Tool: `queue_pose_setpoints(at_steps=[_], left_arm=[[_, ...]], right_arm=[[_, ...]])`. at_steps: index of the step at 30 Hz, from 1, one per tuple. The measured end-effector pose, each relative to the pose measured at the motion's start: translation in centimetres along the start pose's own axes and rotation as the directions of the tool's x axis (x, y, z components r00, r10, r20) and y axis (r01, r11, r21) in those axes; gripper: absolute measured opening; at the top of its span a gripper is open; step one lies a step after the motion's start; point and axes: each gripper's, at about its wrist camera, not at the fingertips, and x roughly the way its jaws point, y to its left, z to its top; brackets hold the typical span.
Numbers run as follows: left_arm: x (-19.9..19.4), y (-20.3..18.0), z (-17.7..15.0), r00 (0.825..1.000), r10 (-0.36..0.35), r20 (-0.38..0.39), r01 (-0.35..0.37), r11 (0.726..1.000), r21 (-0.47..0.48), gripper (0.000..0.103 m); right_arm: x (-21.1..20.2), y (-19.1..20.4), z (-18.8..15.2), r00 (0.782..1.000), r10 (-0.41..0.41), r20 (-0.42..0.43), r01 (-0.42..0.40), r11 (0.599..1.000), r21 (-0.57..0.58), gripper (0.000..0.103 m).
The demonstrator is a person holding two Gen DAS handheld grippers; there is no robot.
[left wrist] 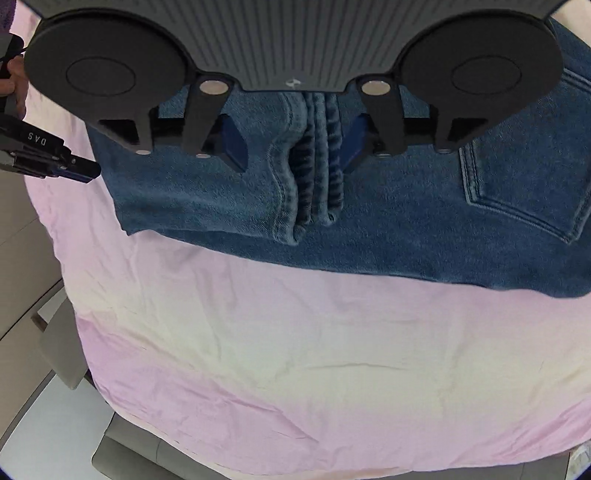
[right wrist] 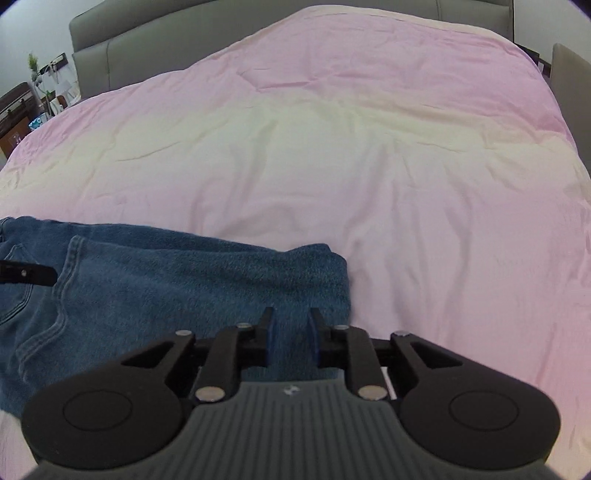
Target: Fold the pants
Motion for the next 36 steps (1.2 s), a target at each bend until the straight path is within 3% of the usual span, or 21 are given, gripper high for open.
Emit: queue_pose_setpoints(at_steps=[2,4,8,10,12,14,15,19,25,31,36], left_arm=[[0.7,0.5,-0.9,1.000,0.011,-0.017,-0.011,1.000,-0.012,0.082],[1.9,1.2,-1.4,1.000,0.021,-0.023,-0.023,0.998,-0.063,0.082],[3.7,2.7,-1.4,0.999,-0.043,-0.008,0.041,0.978,-0.204,0.077],[4.2,2.1,-1.2,1.000,-0.017,-0.003,0.016,0.984,-0.179,0.062],[4.1,1.2,-1.0,0.999,0.033,0.001,-0.032,0.991,-0.131,0.036],[3.0,0.6,-0.7,0.999,0.012,0.036,-0.009,0.996,-0.092,0.020],[2.1,0.2,-0.4,0.998,-0.009,0.059,0.013,0.998,-0.068,0.018],[0.3,-0.7,0.7,0.995,-0.037,0.088,0.038,0.999,-0.014,0.018],[2.8,0.4,-0.6,0.999,0.049,-0.022,-0.049,0.999,0.010,0.019],[4.3,0.3,-1.9,0.996,0.090,-0.028,-0.088,0.995,0.052,0.023],[3.0,-0.9,-1.6,0.993,0.117,-0.020,-0.115,0.990,0.086,0.031]], right_arm=[[-1.3,-0.4,-1.5,1.000,0.004,-0.004,-0.004,1.000,0.009,0.017],[-1.9,-0.8,-2.6,1.000,0.008,-0.007,-0.007,1.000,0.027,0.017],[-3.8,-1.6,-4.7,1.000,0.020,0.014,-0.021,0.999,0.048,0.017],[-4.0,-1.7,-4.9,0.999,0.031,0.010,-0.031,0.998,0.051,0.017],[-4.6,-1.8,-5.3,0.999,0.043,0.009,-0.043,0.998,0.050,0.016],[-5.2,-1.8,-5.6,0.998,0.058,0.011,-0.058,0.997,0.054,0.015],[-5.5,-1.8,-5.6,0.997,0.070,0.011,-0.071,0.996,0.055,0.015],[-6.1,-0.9,-6.7,0.994,0.111,-0.003,-0.111,0.993,0.048,0.015],[-4.1,0.4,-9.3,0.993,0.094,-0.068,-0.089,0.993,0.073,0.011],[-1.4,1.6,-11.5,0.995,0.051,-0.086,-0.049,0.998,0.026,0.011],[-2.9,1.5,-10.6,0.997,0.052,-0.060,-0.049,0.998,0.050,0.011]])
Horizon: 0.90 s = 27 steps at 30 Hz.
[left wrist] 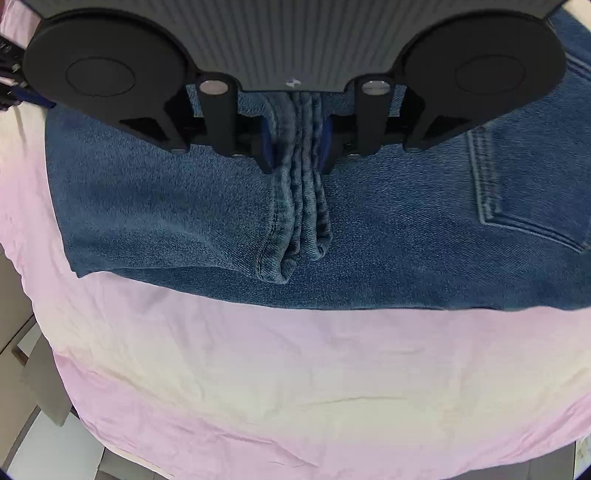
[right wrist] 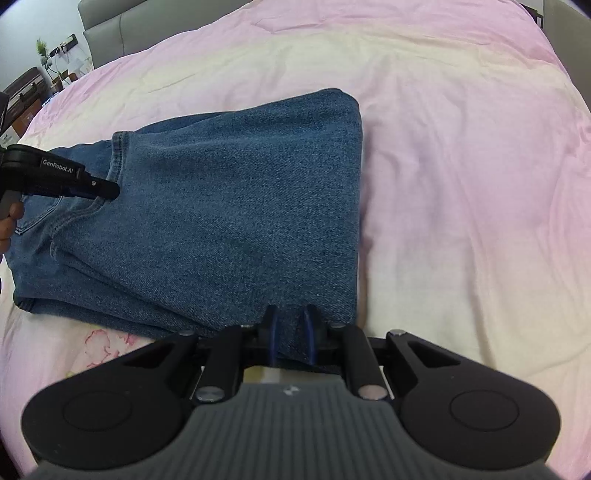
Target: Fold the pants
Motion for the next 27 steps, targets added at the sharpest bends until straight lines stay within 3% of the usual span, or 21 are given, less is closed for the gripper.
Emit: queue_pose_setpoints(at_steps=[1,3,6,8,14,17,18,21,27], left_arm=[[-0.8,-0.2,-0.2,1.000,0.011,0.009,-0.011,1.000,0.021,0.031],[-2.6,-0.5,-1.2,0.999,0.028,0.037,-0.030,0.998,0.057,0.032],[-5.1,-1.0,-3.1,0.998,0.000,0.067,-0.006,0.997,0.083,0.033],[-6.2,-1.4,-4.3,0.996,-0.025,0.086,0.018,0.997,0.080,0.033],[-4.5,-2.2,-5.7,0.998,0.002,0.056,-0.005,0.998,0.062,0.030],[-3.1,-1.7,-6.3,0.999,0.007,0.040,-0.009,0.998,0.056,0.030],[-2.9,-1.7,-6.5,0.999,0.011,0.038,-0.013,0.998,0.062,0.030],[-2.2,-1.6,-7.0,1.000,0.021,0.023,-0.023,0.997,0.069,0.031],[-3.7,-0.7,-6.5,1.000,-0.009,0.022,0.009,1.000,0.026,0.032]], right_arm=[[-1.1,-0.2,0.3,0.999,0.005,0.036,-0.005,1.000,0.009,0.012],[-3.4,-0.5,-0.6,0.994,-0.030,0.102,0.028,0.999,0.021,0.037],[-5.0,-0.1,-2.6,0.979,-0.157,0.130,0.161,0.987,-0.016,0.038],[-4.9,0.4,-4.0,0.974,-0.194,0.115,0.200,0.979,-0.044,0.038],[-2.4,2.1,-5.6,0.961,-0.249,0.119,0.265,0.953,-0.144,0.031],[-2.2,2.7,-5.3,0.948,-0.262,0.179,0.290,0.944,-0.156,0.025],[-2.0,2.8,-5.2,0.948,-0.265,0.174,0.293,0.943,-0.161,0.014],[-0.6,2.2,-5.3,0.953,-0.281,0.109,0.296,0.940,-0.168,0.004],[-1.6,1.1,-4.9,0.963,-0.263,0.065,0.270,0.953,-0.138,0.000]])
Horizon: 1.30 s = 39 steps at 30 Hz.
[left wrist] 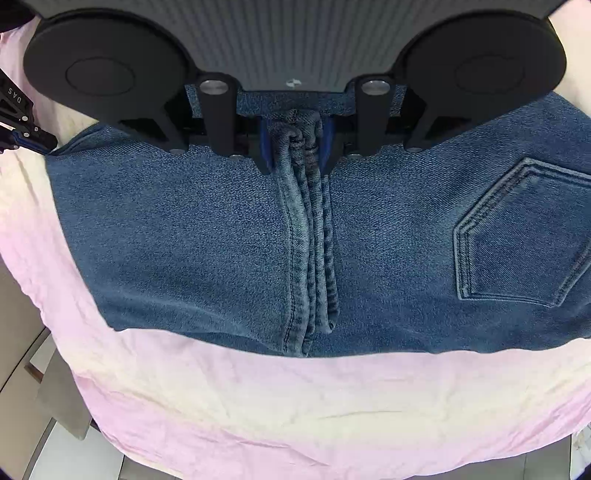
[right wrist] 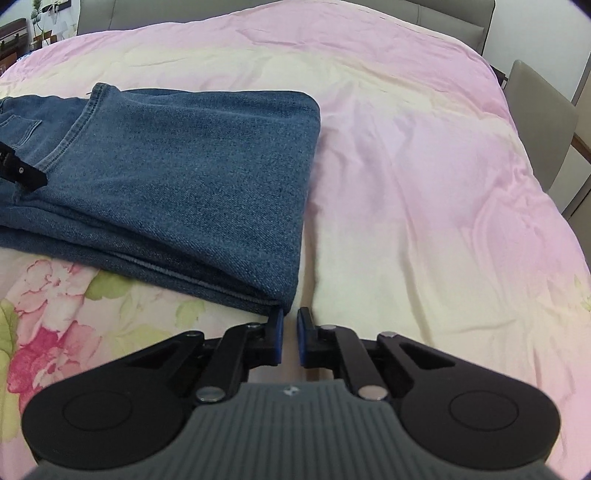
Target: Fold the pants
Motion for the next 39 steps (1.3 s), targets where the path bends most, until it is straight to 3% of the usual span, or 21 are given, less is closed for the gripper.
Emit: queue_pose_setpoints(at_steps=[3,8,11,14,18,23,27,35,39], left_arm=[[-2.4,1.0,-0.1,0.999,-0.033,0.026,0.033,0.999,-0.004,0.037],[-7.3,4.4,-1.0,0.994,0.005,0.113,0.002,0.998,-0.058,0.042],[-9.4,7.1,-1.6,0.984,0.066,0.165,-0.040,0.987,-0.154,0.052],[-10.7,9.5,-1.9,0.962,0.171,0.212,-0.118,0.964,-0.240,0.063],[-11.4,13.7,-2.5,0.952,0.207,0.227,-0.106,0.914,-0.392,0.072],[-11.4,19.0,-3.1,0.954,0.191,0.233,-0.029,0.828,-0.560,0.078],[-10.8,22.2,-3.9,0.959,0.177,0.223,0.009,0.763,-0.646,0.084],[-8.2,26.8,-6.1,0.966,0.088,0.243,0.138,0.619,-0.773,0.088],[-7.3,28.0,-6.3,0.963,0.060,0.264,0.185,0.566,-0.804,0.091]], right_arm=[[-1.3,-0.3,0.5,1.000,0.023,0.000,-0.023,1.000,-0.006,0.002],[-3.7,1.3,2.7,0.995,0.088,0.044,-0.083,0.991,-0.102,0.002],[-4.3,3.5,4.9,0.987,0.145,0.073,-0.129,0.974,-0.189,0.002],[-4.2,6.5,7.2,0.977,0.201,0.075,-0.172,0.944,-0.283,0.006],[-3.0,10.8,10.0,0.964,0.252,0.083,-0.198,0.890,-0.411,0.022],[-0.1,15.2,14.2,0.959,0.281,0.033,-0.225,0.829,-0.512,0.022],[1.1,17.6,16.8,0.951,0.308,0.030,-0.231,0.771,-0.594,0.026],[3.3,22.4,20.0,0.942,0.323,-0.089,-0.278,0.604,-0.747,0.029],[5.3,24.4,20.0,0.941,0.299,-0.157,-0.309,0.572,-0.760,0.028]])
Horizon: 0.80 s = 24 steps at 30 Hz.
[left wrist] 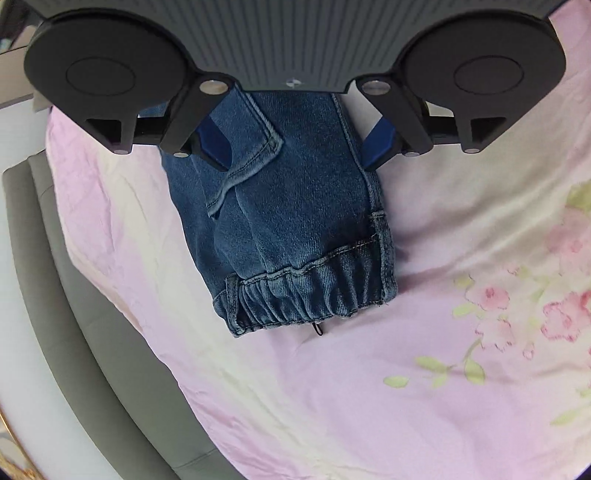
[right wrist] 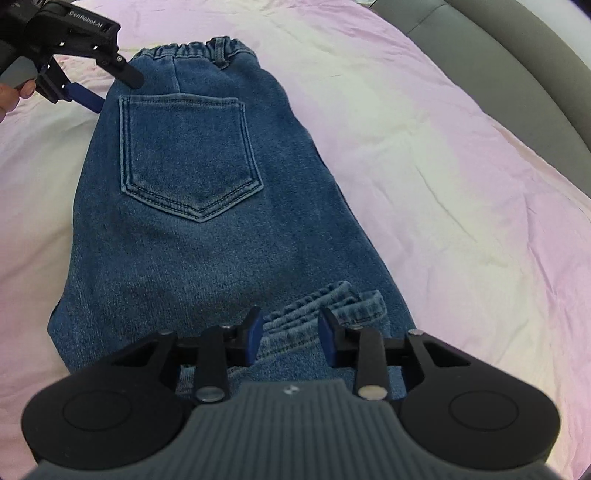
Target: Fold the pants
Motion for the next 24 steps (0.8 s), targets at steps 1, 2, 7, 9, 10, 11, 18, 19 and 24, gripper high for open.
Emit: queue_pose_setpoints(at_steps=[1,2,7,9,10,11,18,19,24], left_arm=[[0.3,0.2,0.2,1.000,-0.002,0.003,0.002,1.000,-0.014,0.091],[0.6,0.4,0.3,1.000,-0.002,0.008,0.002,1.000,-0.021,0.091],[2.4,1.5,0.9,1.000,-0.008,0.026,0.009,0.999,-0.039,0.091],[2.8,1.5,0.9,0.999,-0.012,0.034,0.012,1.000,-0.027,0.092],[3.0,1.4,0.9,0.999,-0.010,0.038,0.011,1.000,-0.023,0.092],[3.2,1.4,0.9,0.999,-0.009,0.042,0.010,1.000,-0.018,0.093],[2.1,1.0,0.3,0.996,-0.010,0.093,0.010,1.000,0.000,0.059],[1.7,0.8,0.2,0.994,-0.017,0.104,0.016,1.000,0.009,0.058],[-1.1,-2.2,-0.8,0.980,-0.068,0.187,0.046,0.992,0.118,0.053]], right_arm=[[0.8,0.3,0.1,0.999,0.015,-0.029,-0.015,1.000,-0.009,0.028],[1.5,0.7,0.0,0.998,0.022,-0.053,-0.024,0.999,-0.027,0.031],[3.3,1.7,0.6,0.997,0.038,-0.066,-0.041,0.998,-0.042,0.033],[3.6,1.9,0.8,0.997,0.039,-0.073,-0.044,0.997,-0.065,0.033],[3.6,1.9,0.9,0.996,0.043,-0.075,-0.048,0.997,-0.065,0.033],[3.6,1.7,0.9,0.996,0.048,-0.075,-0.052,0.997,-0.056,0.033],[3.3,1.8,0.7,0.997,0.041,-0.063,-0.045,0.998,-0.053,0.033],[3.3,1.8,0.6,0.997,0.039,-0.061,-0.042,0.998,-0.050,0.033],[1.5,1.5,0.4,0.999,0.028,-0.037,-0.027,0.999,0.027,0.028]])
